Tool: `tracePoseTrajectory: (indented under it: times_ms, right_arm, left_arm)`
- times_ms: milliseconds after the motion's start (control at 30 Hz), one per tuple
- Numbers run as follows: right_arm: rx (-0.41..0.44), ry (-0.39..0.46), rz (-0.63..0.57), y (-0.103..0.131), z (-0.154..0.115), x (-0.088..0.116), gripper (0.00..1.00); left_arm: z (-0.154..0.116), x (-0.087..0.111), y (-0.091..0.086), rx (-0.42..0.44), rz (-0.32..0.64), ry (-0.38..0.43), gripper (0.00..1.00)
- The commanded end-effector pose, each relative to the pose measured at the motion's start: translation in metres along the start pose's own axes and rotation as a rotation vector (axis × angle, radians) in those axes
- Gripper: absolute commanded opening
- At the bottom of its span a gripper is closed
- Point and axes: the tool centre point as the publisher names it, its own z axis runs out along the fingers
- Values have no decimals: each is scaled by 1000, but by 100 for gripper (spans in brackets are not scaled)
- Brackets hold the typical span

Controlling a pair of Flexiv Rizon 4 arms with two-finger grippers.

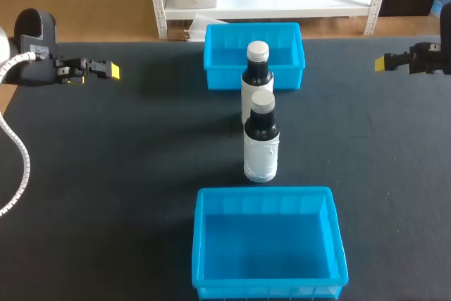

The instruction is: Pick up the bottle, and place it in the far bin if it is heavy, or in the near bin if it is light.

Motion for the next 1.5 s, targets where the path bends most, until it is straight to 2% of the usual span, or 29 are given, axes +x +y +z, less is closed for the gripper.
tracePoseTrajectory:
  times_ms: [33,533,567,700,733,800,833,1467,1500]
  right_arm:
    - [3,0,1,1,-1,0,100]
    - [3,0,1,1,-1,0,100]
    - [-18,17,-79,-2,1,-1,100]
    - [-218,105,-404,-1,1,-6,100]
    - [-267,144,-539,2,-2,-7,100]
    - [-441,250,-746,6,-11,-5,100]
    - [-501,305,-840,8,-16,-2,100]
    - [-501,305,-840,8,-16,-2,100]
    - [-519,288,-904,10,-15,-3,100]
  left_arm:
    - [0,0,0,0,0,0,100]
    - [0,0,0,0,0,0,100]
    - [0,0,0,0,0,0,100]
    - [0,0,0,0,0,0,100]
    - [0,0,0,0,0,0,100]
    - [0,0,0,0,0,0,100]
    - [0,0,0,0,0,0,100]
    - [0,0,0,0,0,0,100]
    - [0,0,0,0,0,0,100]
